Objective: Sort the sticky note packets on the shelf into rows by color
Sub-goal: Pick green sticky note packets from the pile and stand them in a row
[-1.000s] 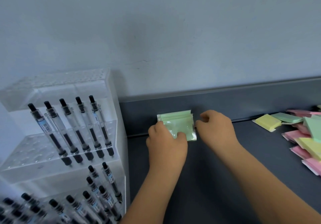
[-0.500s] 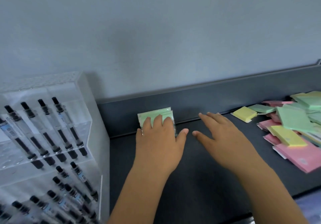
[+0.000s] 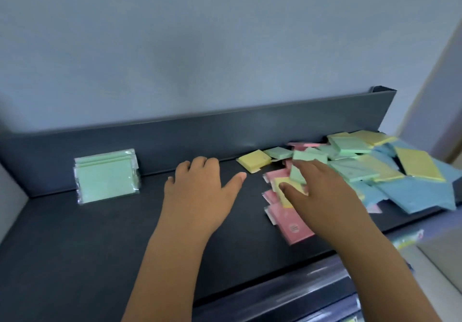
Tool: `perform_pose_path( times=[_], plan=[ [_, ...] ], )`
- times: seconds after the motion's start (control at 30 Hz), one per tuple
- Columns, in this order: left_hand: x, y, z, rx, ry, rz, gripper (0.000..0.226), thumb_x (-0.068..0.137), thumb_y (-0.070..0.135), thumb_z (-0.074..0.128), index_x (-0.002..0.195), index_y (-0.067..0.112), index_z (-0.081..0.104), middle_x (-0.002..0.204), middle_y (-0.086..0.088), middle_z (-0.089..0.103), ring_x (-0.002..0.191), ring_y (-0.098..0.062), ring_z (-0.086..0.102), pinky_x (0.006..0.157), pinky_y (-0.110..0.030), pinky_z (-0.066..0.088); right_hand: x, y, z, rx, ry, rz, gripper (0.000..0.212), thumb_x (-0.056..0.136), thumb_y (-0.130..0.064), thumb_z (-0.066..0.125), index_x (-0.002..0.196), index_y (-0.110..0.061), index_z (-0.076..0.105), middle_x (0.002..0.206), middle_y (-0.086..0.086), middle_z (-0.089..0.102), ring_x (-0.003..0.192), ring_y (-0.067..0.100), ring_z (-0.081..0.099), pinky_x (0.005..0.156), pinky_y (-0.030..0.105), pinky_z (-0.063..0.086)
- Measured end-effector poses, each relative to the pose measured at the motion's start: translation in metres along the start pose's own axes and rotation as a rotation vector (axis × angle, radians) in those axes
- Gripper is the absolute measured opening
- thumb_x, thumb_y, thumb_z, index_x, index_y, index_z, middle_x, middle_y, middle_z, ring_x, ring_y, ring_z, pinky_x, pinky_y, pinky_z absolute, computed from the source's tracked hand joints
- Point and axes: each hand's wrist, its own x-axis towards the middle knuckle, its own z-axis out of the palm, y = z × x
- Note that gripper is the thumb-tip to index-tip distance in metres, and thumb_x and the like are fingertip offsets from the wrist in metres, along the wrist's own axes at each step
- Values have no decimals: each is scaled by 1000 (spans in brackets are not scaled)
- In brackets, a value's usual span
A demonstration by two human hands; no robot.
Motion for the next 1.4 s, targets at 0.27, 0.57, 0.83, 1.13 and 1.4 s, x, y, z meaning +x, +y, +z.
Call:
perform_pose_path(
  times=[0.27,0.57,0.83,1.13,1.4],
  plan=[
    [17,73,22,-63,-32,90,61,95,72,35,133,27,53,139,11,50,132,-19,41,103,-48,44,8,78,-38,89,115,124,53,98,-43,60,147,-23,52,147,0,55,134,22,49,104,38,42],
    [48,145,52,-99,-109,91,46,95,67,43,115,28,57,115,10,54,115,-22,48,93,-48,49,36,157,-70,139,113,176,51,98,-44,59,146,-26,54,150,-2,54,138,21,46,108,38,39],
    [81,232,94,-129,-111,-167,60,88,67,56,135,29,51,134,2,53,127,-27,47,97,-46,50,84,264,-107,171,-21,65,45,97,-47,58,140,-33,57,143,-11,57,100,13,54,87,27,33],
    [95,268,115,-179,11,-588,78,79,52,78,138,16,45,133,-12,59,121,-37,54,94,-42,49,115,349,-130,279,-178,-18,40,97,-51,57,136,-41,59,141,-22,55,100,3,49,89,23,33],
    [96,299,120,-118,269,-515,51,80,25,74,129,23,59,109,1,71,103,-29,63,85,-38,51,135,362,-124,387,-200,-74,35,98,-49,57,132,-41,61,126,-28,55,106,5,55,88,24,36]
  ],
)
